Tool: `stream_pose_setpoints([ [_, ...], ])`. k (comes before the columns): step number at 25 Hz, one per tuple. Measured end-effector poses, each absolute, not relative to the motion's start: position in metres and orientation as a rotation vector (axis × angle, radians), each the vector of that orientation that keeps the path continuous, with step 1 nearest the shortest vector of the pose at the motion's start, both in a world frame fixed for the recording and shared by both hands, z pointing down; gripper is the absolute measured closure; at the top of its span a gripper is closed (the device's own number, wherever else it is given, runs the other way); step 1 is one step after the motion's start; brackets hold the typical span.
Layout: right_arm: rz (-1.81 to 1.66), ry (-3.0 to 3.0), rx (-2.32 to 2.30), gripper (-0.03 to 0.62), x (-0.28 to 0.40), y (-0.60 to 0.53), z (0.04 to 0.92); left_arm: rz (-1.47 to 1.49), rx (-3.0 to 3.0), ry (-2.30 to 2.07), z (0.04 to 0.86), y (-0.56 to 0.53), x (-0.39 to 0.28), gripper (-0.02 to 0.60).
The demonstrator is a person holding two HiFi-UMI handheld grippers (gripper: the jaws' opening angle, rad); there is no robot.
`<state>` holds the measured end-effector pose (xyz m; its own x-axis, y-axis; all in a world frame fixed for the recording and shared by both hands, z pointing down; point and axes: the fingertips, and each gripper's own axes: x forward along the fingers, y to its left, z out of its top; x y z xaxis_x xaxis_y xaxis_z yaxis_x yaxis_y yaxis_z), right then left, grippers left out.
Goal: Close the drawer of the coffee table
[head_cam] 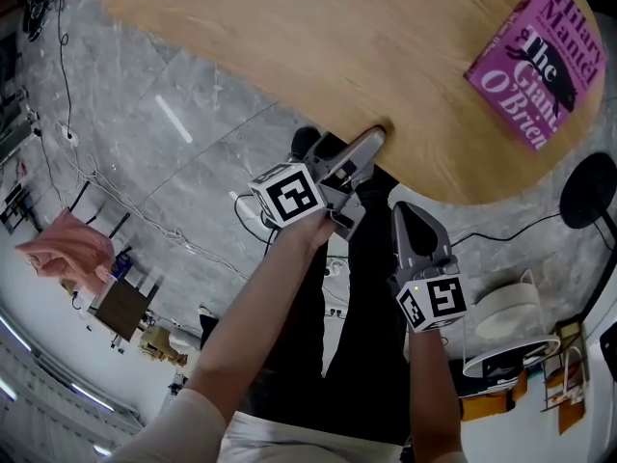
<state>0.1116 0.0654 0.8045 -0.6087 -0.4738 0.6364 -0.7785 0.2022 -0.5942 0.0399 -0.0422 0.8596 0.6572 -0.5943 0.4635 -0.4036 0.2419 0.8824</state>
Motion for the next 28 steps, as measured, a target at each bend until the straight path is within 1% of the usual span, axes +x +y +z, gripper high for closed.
stream_pose_setpoints([
  [13, 1.329, -2.157, 1.223, 0.583, 0.107, 0.064, 0.805, -0.143, 1.463, -0.847, 0.861, -0.048, 0.045, 0.15],
  [18, 1.293, -2.161, 1.242, 0.583, 0.102, 0.063, 0.794, 0.042, 1.552, -0.831, 0.859, -0.021, 0.037, 0.152],
  [22, 1.268, -2.164, 1.273, 0.583, 0.093, 0.06, 0.775, 0.126, 1.577, -0.849, 0.845, -0.005, 0.015, 0.153],
  [26, 1.224, -2.155, 1.293, 0.583, 0.082, 0.057, 0.744, 0.3, 1.698, -0.865, 0.81, 0.009, 0.0, 0.158],
  [28, 1.194, -2.154, 1.312, 0.583, 0.079, 0.052, 0.724, 0.341, 1.757, -0.858, 0.783, 0.01, -0.004, 0.167],
])
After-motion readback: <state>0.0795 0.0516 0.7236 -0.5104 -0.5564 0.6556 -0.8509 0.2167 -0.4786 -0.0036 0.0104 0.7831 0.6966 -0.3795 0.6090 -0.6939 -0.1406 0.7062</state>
